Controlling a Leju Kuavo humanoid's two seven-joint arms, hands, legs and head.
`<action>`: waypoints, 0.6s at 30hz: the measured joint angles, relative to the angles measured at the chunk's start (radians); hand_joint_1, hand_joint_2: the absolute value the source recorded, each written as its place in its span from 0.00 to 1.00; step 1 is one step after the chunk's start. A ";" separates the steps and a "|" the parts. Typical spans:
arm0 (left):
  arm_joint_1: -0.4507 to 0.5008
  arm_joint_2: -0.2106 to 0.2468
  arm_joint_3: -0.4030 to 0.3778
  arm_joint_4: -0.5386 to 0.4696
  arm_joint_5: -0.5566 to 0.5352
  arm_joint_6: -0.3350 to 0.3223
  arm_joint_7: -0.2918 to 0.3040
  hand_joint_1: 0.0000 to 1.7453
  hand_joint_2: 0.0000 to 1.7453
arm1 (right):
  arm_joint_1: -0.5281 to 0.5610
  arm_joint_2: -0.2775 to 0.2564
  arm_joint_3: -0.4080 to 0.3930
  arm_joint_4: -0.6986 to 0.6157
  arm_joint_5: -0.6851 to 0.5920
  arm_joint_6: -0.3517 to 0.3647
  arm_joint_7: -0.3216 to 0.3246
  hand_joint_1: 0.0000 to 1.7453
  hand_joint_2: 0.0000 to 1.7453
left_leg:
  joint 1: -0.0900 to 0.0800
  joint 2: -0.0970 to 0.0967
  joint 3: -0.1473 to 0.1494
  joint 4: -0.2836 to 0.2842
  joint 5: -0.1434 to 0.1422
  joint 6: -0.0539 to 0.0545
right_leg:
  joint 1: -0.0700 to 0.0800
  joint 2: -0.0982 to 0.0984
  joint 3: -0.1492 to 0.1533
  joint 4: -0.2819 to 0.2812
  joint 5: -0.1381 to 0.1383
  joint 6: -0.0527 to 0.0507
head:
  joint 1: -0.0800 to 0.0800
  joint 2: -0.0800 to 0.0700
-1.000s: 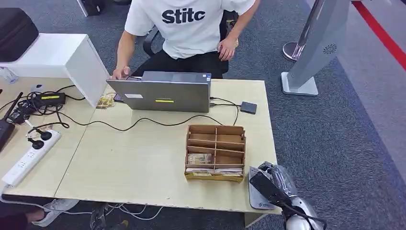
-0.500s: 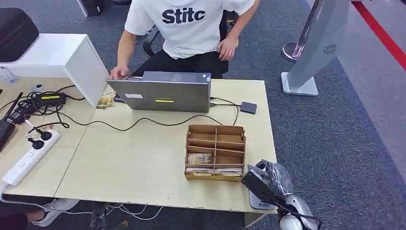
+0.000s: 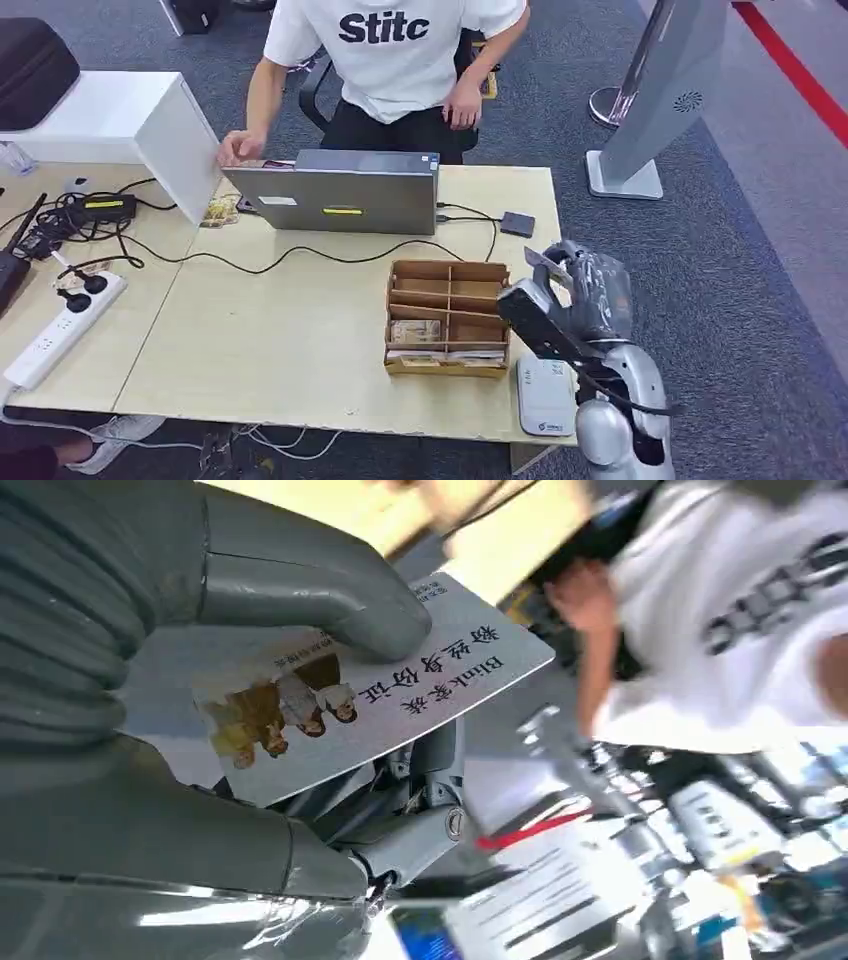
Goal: Pass the card to the sensor for recognition and then transmit it.
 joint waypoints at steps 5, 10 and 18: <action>-0.018 -0.032 0.000 0.000 -0.026 -0.003 0.011 0.00 1.00 | -0.114 0.069 0.138 0.054 -0.023 0.086 0.062 1.00 1.00 | 0.000 0.000 0.000 0.000 0.001 -0.001 | 0.000 0.001 0.000 0.001 0.001 -0.001 | 0.000 0.000; -0.045 -0.063 0.000 0.002 -0.046 -0.002 0.031 0.00 1.00 | -0.308 0.108 0.280 0.256 -0.074 0.121 0.097 1.00 1.00 | 0.000 -0.001 0.000 0.000 0.003 0.000 | 0.000 -0.001 0.000 0.001 0.001 -0.001 | 0.000 0.000; -0.048 -0.076 0.000 0.005 -0.064 -0.004 0.039 0.00 1.00 | -0.464 0.154 0.347 0.471 -0.093 0.128 0.190 1.00 1.00 | 0.000 -0.002 -0.001 0.000 0.003 0.000 | 0.000 -0.002 0.000 0.000 0.001 -0.001 | 0.000 0.000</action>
